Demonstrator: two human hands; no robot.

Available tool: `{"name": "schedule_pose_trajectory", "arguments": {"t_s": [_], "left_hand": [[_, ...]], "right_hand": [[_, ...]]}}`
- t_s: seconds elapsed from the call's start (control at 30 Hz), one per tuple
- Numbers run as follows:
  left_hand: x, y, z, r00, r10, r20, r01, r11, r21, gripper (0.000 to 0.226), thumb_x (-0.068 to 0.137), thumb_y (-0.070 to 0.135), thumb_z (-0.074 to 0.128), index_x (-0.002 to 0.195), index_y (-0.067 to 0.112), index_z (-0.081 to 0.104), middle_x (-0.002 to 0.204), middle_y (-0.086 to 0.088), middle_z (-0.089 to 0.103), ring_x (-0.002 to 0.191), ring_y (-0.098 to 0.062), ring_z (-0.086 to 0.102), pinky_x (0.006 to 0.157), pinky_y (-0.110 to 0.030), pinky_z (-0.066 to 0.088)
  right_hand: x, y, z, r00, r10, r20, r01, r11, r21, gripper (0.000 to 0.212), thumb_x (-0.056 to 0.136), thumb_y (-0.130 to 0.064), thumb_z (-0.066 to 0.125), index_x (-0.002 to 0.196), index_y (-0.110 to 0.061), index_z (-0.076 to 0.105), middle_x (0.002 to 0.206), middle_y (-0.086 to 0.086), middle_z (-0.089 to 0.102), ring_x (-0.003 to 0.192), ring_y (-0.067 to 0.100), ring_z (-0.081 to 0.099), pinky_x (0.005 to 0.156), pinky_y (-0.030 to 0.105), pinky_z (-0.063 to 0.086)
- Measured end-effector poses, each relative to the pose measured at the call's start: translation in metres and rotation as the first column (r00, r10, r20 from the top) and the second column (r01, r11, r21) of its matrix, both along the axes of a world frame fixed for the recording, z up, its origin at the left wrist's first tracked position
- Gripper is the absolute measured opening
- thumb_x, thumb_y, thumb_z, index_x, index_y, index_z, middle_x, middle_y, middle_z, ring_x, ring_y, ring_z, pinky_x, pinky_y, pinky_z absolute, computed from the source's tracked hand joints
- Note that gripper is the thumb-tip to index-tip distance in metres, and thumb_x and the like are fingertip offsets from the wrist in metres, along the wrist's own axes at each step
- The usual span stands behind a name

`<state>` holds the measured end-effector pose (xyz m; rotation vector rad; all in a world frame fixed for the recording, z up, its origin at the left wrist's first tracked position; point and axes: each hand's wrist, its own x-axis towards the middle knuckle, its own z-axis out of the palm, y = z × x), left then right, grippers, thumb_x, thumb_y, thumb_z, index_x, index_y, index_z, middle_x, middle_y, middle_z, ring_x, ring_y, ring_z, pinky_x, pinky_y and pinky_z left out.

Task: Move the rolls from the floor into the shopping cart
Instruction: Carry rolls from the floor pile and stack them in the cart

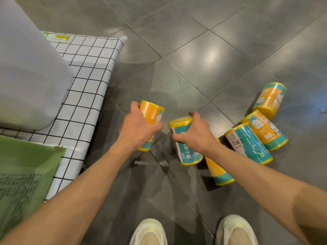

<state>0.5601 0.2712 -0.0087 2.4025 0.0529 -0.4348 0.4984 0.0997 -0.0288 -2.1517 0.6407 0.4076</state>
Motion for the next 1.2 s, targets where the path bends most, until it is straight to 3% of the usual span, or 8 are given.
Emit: {"name": "schedule_pose_trajectory", "arguments": {"t_s": [0.1,0.27,0.4,0.57,0.7,0.9,1.03,1.2], "left_hand": [[-0.002,0.002,-0.001,1.000,0.027,-0.003,-0.027,0.997,-0.068,0.064,0.068,0.042,0.083,0.112,0.027,0.039,0.099,0.002,0.063,0.084,-0.017,0.060,0.068,-0.028,0.045],[0.003,-0.005,0.007,0.992,0.126,0.003,-0.122,0.964,-0.235,0.056,0.070,0.037,0.087,0.107,0.024,0.047,0.092,0.010,0.063,0.084,-0.009,0.063,0.068,-0.024,0.047],[0.009,-0.018,0.018,0.978,0.193,-0.081,-0.209,0.877,-0.433,0.056,0.063,0.031,0.090,0.103,0.028,0.050,0.096,0.005,0.067,0.084,-0.012,0.069,0.074,-0.034,0.058],[0.013,-0.033,0.045,0.984,0.160,-0.073,-0.175,0.862,-0.475,0.048,0.073,0.020,0.088,0.097,0.031,0.048,0.095,0.006,0.066,0.083,-0.011,0.069,0.073,-0.031,0.058],[0.004,-0.025,0.110,0.985,0.134,-0.109,-0.169,0.871,-0.461,0.052,0.069,0.025,0.091,0.100,0.031,0.050,0.096,0.006,0.067,0.083,-0.010,0.070,0.071,-0.030,0.057],[-0.021,-0.007,0.296,0.945,0.232,-0.230,-0.321,0.788,-0.525,0.061,0.057,0.033,0.087,0.108,0.027,0.054,0.102,0.000,0.071,0.089,-0.019,0.074,0.078,-0.041,0.061],[-0.034,-0.002,0.460,0.918,0.281,-0.279,-0.394,0.717,-0.574,0.065,0.056,0.033,0.090,0.110,0.023,0.057,0.099,0.000,0.073,0.087,-0.020,0.074,0.077,-0.043,0.061],[-0.086,0.024,0.687,0.863,0.428,-0.267,-0.493,0.602,-0.629,0.075,0.042,0.049,0.086,0.109,0.026,0.060,0.103,-0.005,0.075,0.094,-0.025,0.074,0.084,-0.052,0.061]], "right_hand": [[0.004,-0.014,0.010,0.978,-0.187,0.091,0.166,0.966,0.200,0.098,0.062,-0.039,0.093,0.143,-0.017,0.043,0.121,0.001,0.063,0.107,0.018,0.066,0.093,0.038,0.056],[0.006,-0.038,0.023,0.876,-0.479,0.060,0.331,0.687,0.647,0.027,0.072,-0.017,0.088,0.091,-0.011,0.069,0.076,-0.001,0.077,0.073,0.015,0.074,0.073,0.034,0.060],[0.006,-0.048,0.034,0.834,-0.550,-0.041,0.342,0.457,0.821,0.057,0.064,-0.021,0.090,0.115,-0.006,0.067,0.099,0.010,0.078,0.090,0.026,0.075,0.080,0.040,0.063],[0.010,-0.045,0.051,0.832,-0.555,0.014,0.337,0.525,0.782,0.078,0.063,-0.027,0.091,0.131,-0.011,0.056,0.107,0.009,0.076,0.092,0.025,0.076,0.079,0.044,0.063],[0.003,-0.036,0.108,0.841,-0.541,-0.008,0.348,0.529,0.774,0.063,0.064,-0.025,0.090,0.119,-0.007,0.064,0.095,0.010,0.077,0.083,0.025,0.076,0.074,0.041,0.062],[-0.007,-0.031,0.300,0.894,-0.448,-0.033,0.310,0.564,0.765,0.047,0.065,-0.029,0.083,0.106,-0.012,0.068,0.091,0.008,0.077,0.085,0.026,0.075,0.082,0.046,0.063],[-0.010,-0.022,0.468,0.941,-0.339,-0.008,0.239,0.647,0.724,0.072,0.059,-0.036,0.088,0.119,-0.006,0.063,0.097,0.008,0.077,0.090,0.026,0.075,0.084,0.047,0.061],[-0.024,0.002,0.711,0.988,-0.025,0.155,-0.078,0.776,0.625,0.068,0.058,-0.041,0.087,0.114,-0.010,0.063,0.097,0.007,0.076,0.089,0.022,0.075,0.078,0.040,0.060]]}}
